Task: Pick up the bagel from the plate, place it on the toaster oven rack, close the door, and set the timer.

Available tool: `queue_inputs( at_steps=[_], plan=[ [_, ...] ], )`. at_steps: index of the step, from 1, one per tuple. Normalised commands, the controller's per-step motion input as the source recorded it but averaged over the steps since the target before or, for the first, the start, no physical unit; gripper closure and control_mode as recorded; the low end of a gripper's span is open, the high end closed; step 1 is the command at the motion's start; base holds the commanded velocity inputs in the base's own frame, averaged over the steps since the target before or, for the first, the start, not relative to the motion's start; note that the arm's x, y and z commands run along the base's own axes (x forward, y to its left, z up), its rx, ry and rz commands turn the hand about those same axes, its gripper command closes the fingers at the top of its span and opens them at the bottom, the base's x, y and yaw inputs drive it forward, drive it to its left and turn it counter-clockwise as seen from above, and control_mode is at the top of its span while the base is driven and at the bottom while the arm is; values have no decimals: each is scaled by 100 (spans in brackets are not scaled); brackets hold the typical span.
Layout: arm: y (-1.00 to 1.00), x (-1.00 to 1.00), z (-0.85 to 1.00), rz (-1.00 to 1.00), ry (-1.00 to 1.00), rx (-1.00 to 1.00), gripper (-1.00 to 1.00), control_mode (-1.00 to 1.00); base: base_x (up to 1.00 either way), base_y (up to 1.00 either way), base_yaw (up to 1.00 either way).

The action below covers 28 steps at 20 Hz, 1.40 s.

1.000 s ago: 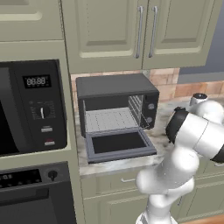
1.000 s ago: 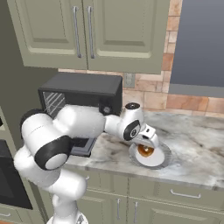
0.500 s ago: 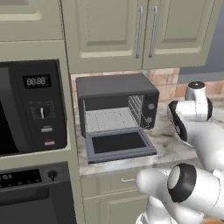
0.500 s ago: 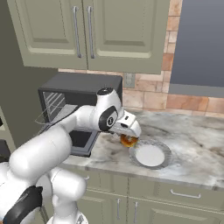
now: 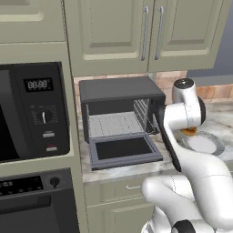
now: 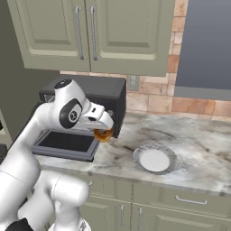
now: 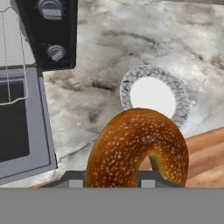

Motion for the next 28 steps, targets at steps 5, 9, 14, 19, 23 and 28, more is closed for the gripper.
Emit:
queue_inputs(
  at_steps=[5, 9, 14, 19, 23, 28],
  plan=[
    [100, 0, 33, 13, 0, -2, 100, -100, 0, 0, 0],
    [100, 24, 17, 15, 0, 0, 100, -100, 0, 0, 0],
    [92, 63, 1, 14, 1, 0, 100, -100, 0, 0, 0],
    [63, 80, -12, 12, 2, 0, 100, -100, 0, 0, 0],
    [35, 69, -32, 8, 5, -2, 100, -100, 0, 0, 0],
    [8, 63, -41, 5, 6, 0, 100, -100, 0, 0, 0]
  ],
)
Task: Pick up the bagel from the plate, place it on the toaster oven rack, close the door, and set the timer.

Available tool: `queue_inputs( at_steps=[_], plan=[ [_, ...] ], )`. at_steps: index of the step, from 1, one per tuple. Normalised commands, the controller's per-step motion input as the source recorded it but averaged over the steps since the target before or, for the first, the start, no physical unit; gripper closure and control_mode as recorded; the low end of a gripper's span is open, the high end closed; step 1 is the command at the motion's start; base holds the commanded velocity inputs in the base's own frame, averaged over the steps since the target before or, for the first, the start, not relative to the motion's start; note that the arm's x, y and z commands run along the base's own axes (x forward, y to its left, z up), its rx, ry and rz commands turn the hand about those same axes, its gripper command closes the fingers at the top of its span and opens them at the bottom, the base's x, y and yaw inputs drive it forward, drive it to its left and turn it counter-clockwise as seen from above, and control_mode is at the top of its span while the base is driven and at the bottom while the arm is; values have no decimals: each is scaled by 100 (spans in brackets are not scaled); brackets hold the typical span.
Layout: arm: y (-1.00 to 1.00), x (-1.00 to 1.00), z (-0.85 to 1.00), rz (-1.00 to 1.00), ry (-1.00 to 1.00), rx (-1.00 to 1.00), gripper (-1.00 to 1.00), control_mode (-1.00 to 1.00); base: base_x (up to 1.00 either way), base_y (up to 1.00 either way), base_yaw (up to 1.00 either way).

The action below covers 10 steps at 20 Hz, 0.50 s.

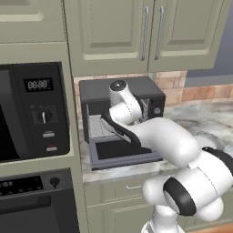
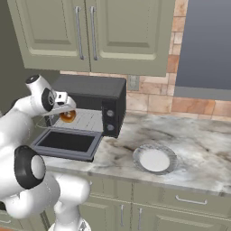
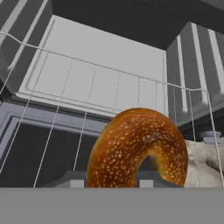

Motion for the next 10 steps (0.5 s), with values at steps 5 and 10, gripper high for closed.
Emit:
queue_inputs(
  at_steps=[5, 10],
  plan=[
    [1, 61, -36, 3, 6, 0, 100, -100, 0, 0, 0],
    [0, 52, -37, 3, 4, 0, 100, -100, 0, 0, 0]
  ],
)
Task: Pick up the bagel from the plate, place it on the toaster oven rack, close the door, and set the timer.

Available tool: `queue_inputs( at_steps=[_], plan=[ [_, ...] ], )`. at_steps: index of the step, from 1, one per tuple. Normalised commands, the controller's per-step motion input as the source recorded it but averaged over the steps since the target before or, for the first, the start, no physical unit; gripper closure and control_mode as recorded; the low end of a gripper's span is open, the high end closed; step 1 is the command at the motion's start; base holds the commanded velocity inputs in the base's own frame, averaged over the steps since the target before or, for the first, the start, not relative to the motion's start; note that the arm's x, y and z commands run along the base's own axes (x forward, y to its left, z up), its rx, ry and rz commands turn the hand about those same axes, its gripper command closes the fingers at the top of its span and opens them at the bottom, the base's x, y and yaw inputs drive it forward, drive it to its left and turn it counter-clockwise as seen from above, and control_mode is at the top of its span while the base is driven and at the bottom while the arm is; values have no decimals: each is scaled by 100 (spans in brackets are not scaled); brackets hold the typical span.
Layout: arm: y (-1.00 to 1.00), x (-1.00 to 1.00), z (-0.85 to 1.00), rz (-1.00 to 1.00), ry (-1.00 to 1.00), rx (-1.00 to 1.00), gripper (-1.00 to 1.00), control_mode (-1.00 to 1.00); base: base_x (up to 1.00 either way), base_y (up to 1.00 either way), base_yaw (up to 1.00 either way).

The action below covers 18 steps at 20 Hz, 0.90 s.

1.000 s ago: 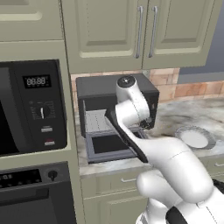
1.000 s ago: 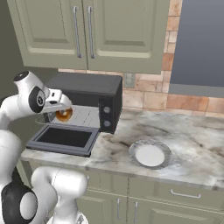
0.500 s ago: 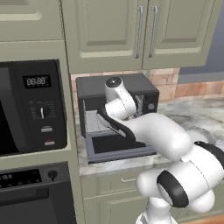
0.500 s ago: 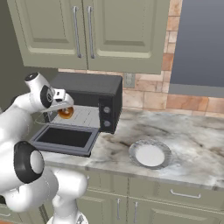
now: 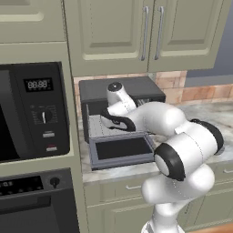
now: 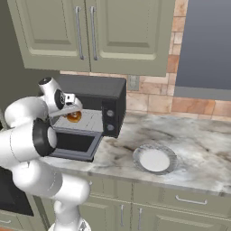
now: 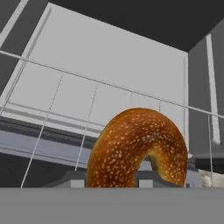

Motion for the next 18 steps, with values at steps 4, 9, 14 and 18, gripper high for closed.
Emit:
queue_inputs(
  at_steps=[4, 9, 14, 18],
  plan=[
    [2, 13, -33, 2, 2, 0, 100, -100, 0, 0, 0],
    [3, 0, -10, 1, 0, 0, -100, -100, 0, 0, 0],
    [4, -36, 43, 0, 0, 0, -100, -100, 0, 0, 0],
    [5, -76, 78, 0, -2, 0, -100, -100, 0, 0, 0]
  ],
)
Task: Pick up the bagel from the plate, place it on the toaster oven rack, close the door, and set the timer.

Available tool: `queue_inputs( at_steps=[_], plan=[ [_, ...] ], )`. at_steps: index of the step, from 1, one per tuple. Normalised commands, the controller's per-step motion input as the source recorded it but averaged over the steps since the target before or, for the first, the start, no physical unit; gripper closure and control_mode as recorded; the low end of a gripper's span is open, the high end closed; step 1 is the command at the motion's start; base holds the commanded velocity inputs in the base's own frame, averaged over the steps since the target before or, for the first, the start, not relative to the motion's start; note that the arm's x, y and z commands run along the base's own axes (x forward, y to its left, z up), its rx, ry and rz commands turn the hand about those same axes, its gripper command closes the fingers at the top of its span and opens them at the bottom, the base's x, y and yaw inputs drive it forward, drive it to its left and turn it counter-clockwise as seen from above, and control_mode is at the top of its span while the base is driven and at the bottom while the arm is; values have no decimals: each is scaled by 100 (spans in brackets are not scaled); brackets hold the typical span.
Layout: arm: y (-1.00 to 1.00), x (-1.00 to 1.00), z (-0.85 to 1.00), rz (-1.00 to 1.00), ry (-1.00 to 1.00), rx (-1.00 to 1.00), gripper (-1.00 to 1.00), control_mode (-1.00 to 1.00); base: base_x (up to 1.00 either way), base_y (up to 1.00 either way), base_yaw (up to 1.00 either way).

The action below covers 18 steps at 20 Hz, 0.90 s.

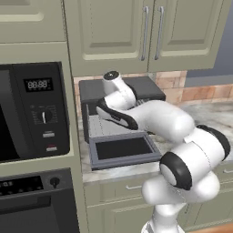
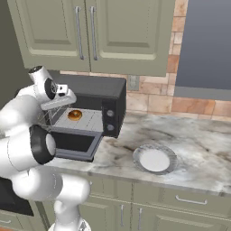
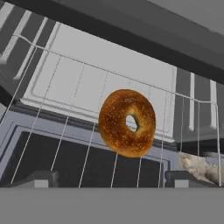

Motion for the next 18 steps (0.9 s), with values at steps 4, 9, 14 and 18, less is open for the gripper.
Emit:
queue_inputs(
  at_steps=[4, 9, 14, 18],
  plan=[
    [-9, -100, 35, -2, 2, 5, -100, -100, 0, 0, 0],
    [-48, -95, -17, -11, 12, 10, -100, -100, 0, 0, 0],
    [-37, -45, -57, -9, 7, 4, -100, -100, 0, 0, 0],
    [-17, -20, -55, -8, 1, 1, -100, -100, 0, 0, 0]
  ],
)
